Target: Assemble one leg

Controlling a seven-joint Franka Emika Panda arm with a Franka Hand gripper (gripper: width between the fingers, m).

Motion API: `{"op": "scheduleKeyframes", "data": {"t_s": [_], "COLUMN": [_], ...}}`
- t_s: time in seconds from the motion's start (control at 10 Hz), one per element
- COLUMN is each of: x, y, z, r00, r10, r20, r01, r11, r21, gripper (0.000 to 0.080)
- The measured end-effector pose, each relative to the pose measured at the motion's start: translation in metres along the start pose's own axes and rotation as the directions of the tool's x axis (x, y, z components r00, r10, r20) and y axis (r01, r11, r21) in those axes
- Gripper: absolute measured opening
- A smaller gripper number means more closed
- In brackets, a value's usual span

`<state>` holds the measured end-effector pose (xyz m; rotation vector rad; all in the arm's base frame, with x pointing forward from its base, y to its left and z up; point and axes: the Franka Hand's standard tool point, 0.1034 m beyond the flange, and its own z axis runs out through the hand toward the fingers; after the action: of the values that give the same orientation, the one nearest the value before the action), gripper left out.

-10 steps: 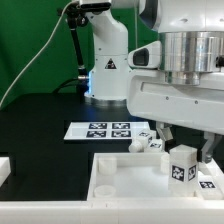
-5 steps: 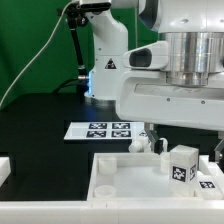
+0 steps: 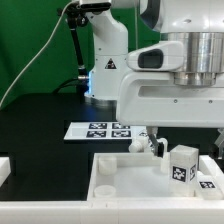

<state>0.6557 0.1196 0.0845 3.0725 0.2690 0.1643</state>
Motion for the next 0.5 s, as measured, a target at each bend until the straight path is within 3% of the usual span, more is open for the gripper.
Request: {"op": "scheduleKeyframes", "data": {"t_s": [0.3, 0.5], "x": [-0.0026, -0.0027], "y": [-0.0021, 0.0016], "z": [0.0015, 0.0018], "r00": [0.939, 0.899], "r10": [-0.343, -0.438], "r20": [0.020, 0.024], "r01": [0.343, 0.439], "r11": [0.939, 0.898], "r21": [-0.014, -0.018], "gripper": [0.0648, 0.0648]}}
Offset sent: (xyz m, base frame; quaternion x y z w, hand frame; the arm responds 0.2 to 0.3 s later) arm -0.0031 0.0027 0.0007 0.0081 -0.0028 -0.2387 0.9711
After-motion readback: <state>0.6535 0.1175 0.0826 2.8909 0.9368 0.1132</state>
